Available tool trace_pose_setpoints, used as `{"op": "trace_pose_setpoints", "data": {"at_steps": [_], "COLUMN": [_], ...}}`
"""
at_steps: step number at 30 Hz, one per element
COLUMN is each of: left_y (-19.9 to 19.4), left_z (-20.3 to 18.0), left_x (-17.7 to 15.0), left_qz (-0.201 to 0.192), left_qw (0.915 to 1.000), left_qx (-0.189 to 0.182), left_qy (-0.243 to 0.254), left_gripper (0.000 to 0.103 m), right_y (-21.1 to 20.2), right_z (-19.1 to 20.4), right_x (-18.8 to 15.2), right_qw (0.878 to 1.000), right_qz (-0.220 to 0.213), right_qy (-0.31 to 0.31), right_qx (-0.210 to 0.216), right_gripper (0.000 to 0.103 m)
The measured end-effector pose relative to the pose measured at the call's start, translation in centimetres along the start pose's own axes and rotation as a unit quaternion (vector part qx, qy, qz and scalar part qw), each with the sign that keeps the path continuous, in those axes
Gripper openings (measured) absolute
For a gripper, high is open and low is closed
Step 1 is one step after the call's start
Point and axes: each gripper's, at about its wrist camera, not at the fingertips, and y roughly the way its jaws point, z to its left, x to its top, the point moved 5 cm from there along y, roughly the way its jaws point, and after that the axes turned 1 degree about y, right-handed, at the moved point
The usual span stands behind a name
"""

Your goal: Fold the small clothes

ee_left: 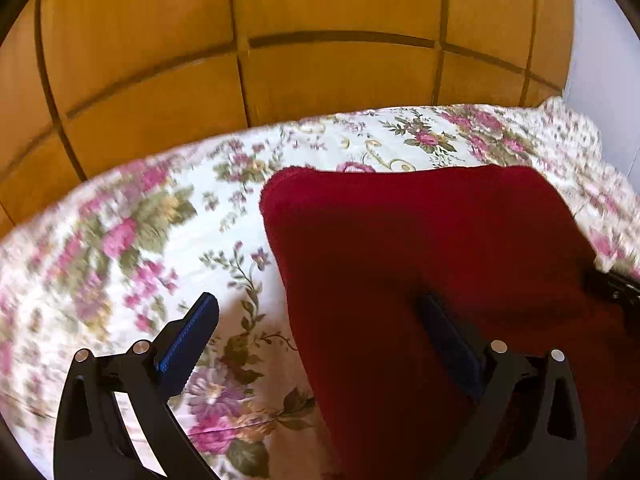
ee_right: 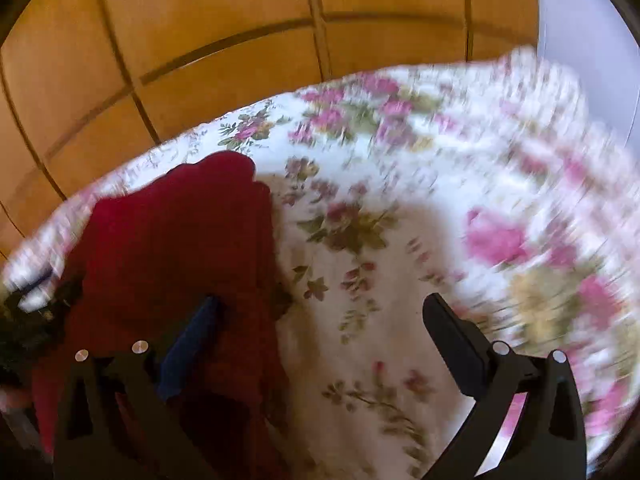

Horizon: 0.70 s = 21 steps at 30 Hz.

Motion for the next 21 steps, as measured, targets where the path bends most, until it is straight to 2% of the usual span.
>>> {"op": "trace_pose_setpoints", "data": {"at_steps": [4, 7, 8, 10, 12, 15, 17, 20, 21], "left_y": [0.3, -0.4, -0.7, -1.5, -2.4, -3.5, -4.1, -4.4, -4.4], "left_z": [1.5, 2.3, 2.5, 2.5, 2.3, 1.7, 1.2, 0.3, 0.1], "left_x": [-0.9, -2.0, -2.6, -3.7, -4.8, -6.0, -6.6, -6.9, -7.0], "left_qz": [0.014, 0.026, 0.030, 0.036, 0.037, 0.044, 0.051, 0.054, 0.055], "left_qw": [0.9944, 0.9798, 0.9722, 0.9609, 0.9541, 0.9445, 0.9394, 0.9389, 0.9386], "left_qx": [-0.065, -0.125, -0.152, -0.191, -0.218, -0.258, -0.281, -0.292, -0.295], "left_qy": [-0.082, -0.154, -0.175, -0.197, -0.202, -0.198, -0.190, -0.174, -0.170], "left_gripper": [0.100, 0.100, 0.100, 0.100, 0.100, 0.100, 0.100, 0.099, 0.095], "right_y": [-0.8, -2.2, -2.5, -3.0, -3.2, -3.1, -3.2, -3.1, -3.0], "right_z": [-0.9, -1.4, -1.3, -1.4, -1.4, -2.2, -2.4, -2.2, -2.1], "right_x": [-0.6, -1.1, -1.3, -1.8, -2.1, -2.8, -3.1, -3.3, -3.4], "right_qw": [0.999, 0.997, 0.996, 0.992, 0.987, 0.968, 0.957, 0.946, 0.943], "right_qz": [0.003, 0.002, 0.003, 0.014, 0.028, 0.056, 0.065, 0.084, 0.088], "right_qy": [0.025, 0.038, 0.041, 0.056, 0.075, 0.134, 0.156, 0.163, 0.163], "right_qx": [0.027, 0.063, 0.073, 0.112, 0.142, 0.203, 0.235, 0.268, 0.277], "right_gripper": [0.101, 0.101, 0.101, 0.101, 0.098, 0.086, 0.082, 0.081, 0.081]}}
